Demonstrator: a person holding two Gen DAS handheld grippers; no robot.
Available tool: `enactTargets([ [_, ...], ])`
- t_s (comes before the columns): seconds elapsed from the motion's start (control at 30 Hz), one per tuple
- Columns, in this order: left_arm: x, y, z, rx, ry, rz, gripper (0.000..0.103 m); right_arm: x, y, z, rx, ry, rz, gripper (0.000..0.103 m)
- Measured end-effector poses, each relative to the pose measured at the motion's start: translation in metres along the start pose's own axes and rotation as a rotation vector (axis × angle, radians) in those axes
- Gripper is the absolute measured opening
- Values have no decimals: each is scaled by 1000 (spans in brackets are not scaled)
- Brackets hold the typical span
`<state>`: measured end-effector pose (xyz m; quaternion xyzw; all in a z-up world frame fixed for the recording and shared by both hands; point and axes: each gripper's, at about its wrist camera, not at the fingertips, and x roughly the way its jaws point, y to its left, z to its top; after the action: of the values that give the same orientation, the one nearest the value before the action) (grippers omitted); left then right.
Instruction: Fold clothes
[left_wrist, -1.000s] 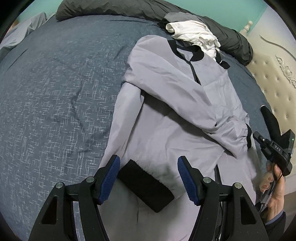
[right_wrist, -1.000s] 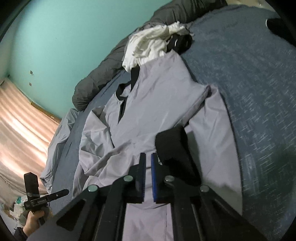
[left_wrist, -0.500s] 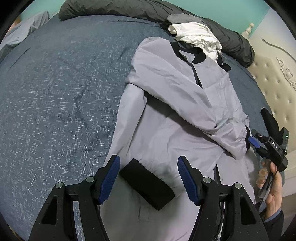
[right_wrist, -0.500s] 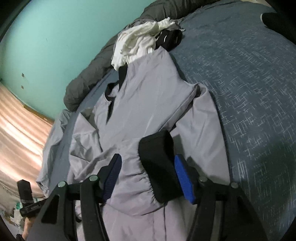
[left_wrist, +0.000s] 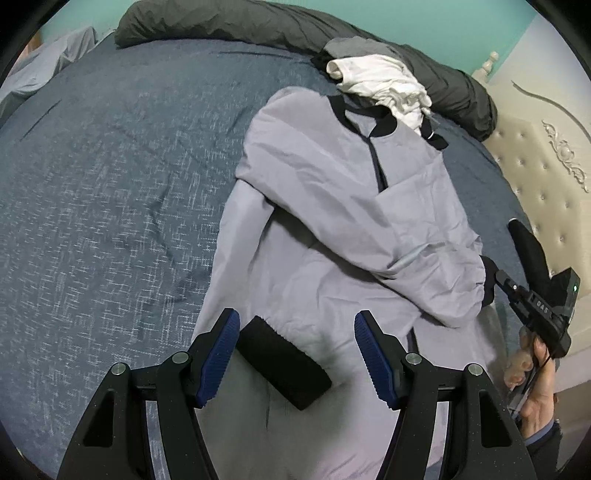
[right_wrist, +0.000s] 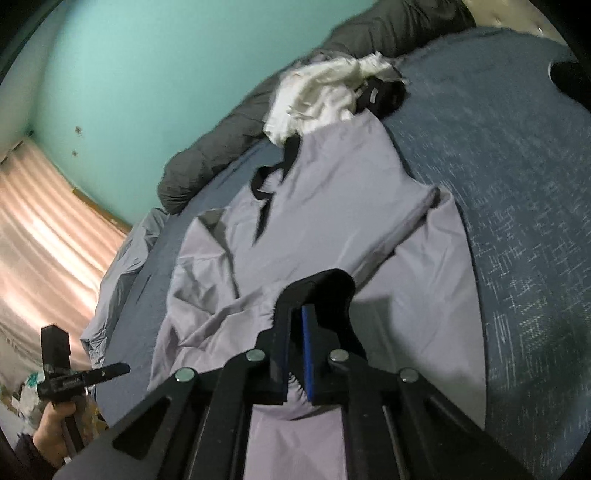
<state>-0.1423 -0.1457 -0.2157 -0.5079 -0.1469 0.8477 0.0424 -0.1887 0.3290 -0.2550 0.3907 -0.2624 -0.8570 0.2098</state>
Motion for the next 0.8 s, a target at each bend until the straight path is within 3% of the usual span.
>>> enactTargets([
  [0.13, -24, 5, -2, 0, -29, -6, 69, -18, 16, -6, -49, -8, 23, 5],
  [0.23, -43, 10, -3, -10, -60, -18, 69, -32, 34, -13, -161, 16, 7, 5],
  [0.33, -55, 14, -3, -23, -82, -41, 69, -40, 64, -32, -393, 103, -65, 5],
  [0.47, -70, 15, -11, -24, -101, -75, 69, -50, 92, -64, -611, 193, -117, 5],
  [0.8, -102, 15, -23, -34, -140, -117, 69, -50, 108, -120, -654, 316, -133, 5],
])
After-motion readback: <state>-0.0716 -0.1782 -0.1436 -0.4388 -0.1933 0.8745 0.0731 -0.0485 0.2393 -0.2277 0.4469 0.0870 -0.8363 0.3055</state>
